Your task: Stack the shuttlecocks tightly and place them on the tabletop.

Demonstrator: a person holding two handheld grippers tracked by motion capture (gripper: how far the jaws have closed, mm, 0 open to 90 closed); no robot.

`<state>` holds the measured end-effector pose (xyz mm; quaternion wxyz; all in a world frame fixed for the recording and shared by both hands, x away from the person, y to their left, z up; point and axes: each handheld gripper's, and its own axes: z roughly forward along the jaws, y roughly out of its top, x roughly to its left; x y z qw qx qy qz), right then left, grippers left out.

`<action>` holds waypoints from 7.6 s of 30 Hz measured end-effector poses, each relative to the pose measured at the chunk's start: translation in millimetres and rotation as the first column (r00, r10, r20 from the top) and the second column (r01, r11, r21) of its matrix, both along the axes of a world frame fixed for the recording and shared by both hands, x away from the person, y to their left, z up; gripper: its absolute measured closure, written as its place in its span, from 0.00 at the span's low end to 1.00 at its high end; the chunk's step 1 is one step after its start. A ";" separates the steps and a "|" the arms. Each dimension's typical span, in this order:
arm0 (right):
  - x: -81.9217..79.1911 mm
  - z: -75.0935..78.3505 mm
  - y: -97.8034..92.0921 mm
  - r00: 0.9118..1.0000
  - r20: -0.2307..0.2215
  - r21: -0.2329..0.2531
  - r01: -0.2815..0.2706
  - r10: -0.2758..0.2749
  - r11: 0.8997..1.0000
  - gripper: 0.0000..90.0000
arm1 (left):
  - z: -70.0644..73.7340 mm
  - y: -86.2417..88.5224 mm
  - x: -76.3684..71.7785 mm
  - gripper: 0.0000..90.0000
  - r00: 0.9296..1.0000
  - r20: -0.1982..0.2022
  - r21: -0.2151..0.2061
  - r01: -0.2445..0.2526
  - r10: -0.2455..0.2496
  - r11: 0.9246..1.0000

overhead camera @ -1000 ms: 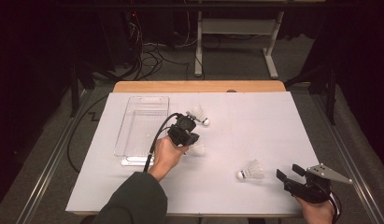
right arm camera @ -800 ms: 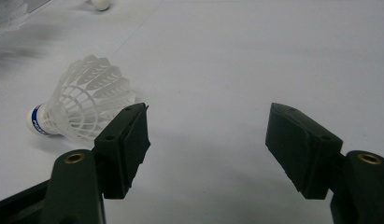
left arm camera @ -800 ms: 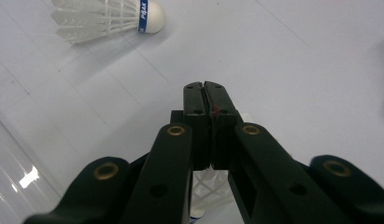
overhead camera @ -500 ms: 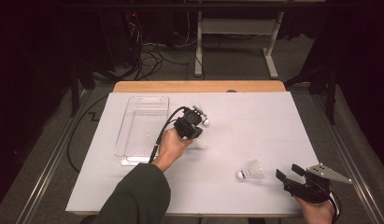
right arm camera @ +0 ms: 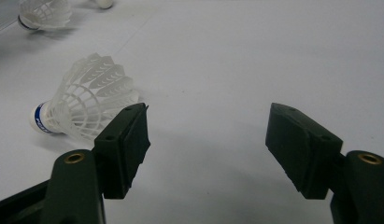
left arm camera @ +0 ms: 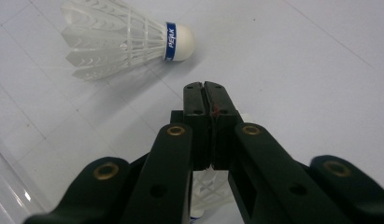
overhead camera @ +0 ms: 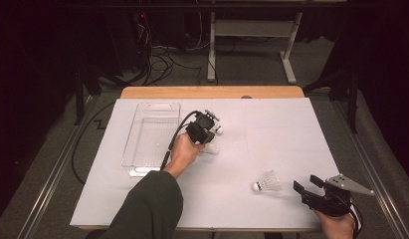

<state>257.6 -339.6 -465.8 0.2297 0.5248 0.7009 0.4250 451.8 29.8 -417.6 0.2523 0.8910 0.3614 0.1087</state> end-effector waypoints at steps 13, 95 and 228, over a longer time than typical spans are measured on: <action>0.0 -0.2 -0.2 1.000 -0.001 0.001 -0.001 0.001 1.000 0.34 | -0.3 -10.2 7.6 0.98 1.000 0.014 0.013 0.014 -0.014 1.000; 0.8 -0.9 0.2 1.000 -0.012 0.005 -0.008 0.008 1.000 0.34 | -5.8 -29.8 13.3 0.62 1.000 -0.015 -0.062 -0.021 0.020 0.998; 0.3 -0.9 0.2 1.000 -0.013 0.002 -0.002 0.002 1.000 0.34 | 29.4 7.7 -44.2 0.44 0.999 0.003 -0.169 0.041 -0.041 0.985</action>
